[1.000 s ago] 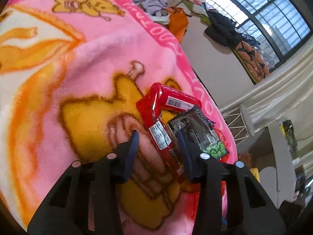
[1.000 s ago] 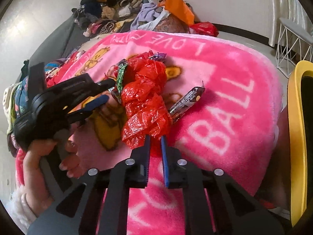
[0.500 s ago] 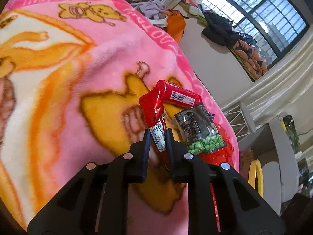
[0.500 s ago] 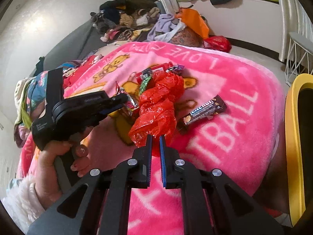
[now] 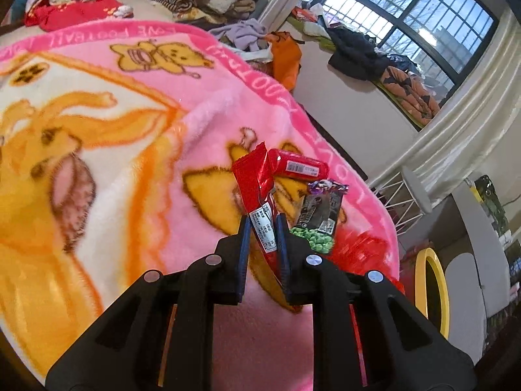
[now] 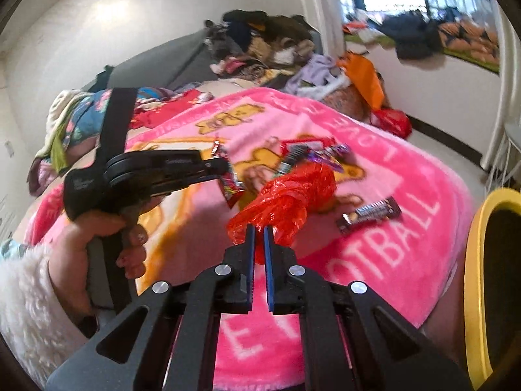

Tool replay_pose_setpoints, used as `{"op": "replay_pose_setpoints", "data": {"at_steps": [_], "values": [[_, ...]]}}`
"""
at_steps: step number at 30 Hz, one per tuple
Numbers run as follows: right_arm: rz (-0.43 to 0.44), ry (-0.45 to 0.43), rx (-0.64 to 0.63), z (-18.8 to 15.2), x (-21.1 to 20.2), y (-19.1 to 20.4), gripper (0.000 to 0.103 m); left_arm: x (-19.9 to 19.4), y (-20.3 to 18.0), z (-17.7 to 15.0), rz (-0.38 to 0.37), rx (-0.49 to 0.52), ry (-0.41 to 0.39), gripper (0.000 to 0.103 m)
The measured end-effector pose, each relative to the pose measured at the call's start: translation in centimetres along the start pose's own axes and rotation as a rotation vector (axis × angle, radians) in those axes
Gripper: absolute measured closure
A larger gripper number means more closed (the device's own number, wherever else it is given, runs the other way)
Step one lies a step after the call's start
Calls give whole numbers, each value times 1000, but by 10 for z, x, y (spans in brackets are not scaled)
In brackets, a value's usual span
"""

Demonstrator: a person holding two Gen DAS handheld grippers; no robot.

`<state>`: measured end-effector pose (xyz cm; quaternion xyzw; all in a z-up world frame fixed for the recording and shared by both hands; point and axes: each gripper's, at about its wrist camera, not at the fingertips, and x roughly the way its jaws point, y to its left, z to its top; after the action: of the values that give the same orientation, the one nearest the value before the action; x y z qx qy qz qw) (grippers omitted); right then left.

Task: Collect trash
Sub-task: 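Grasp the red snack wrapper with the left tool while the right tool grasps the red candy bag, then carry the red wrapper and red candy bag over the yellow bin with both tools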

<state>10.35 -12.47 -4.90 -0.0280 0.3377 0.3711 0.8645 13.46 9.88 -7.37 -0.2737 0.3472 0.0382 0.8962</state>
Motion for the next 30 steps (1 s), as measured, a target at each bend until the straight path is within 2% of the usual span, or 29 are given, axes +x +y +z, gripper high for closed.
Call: {"op": "replay_pose_setpoints", "data": {"at_steps": [5, 12, 30], "values": [[44, -40, -37, 0, -11, 11, 98, -16, -6, 3, -6, 24, -25, 92], [64, -78, -63, 4, -22, 20, 98, -33, -12, 6, -18, 42, -51, 92], [7, -203, 0, 11, -66, -10, 98, -46, -62, -2, -98, 148, -49, 92]]}}
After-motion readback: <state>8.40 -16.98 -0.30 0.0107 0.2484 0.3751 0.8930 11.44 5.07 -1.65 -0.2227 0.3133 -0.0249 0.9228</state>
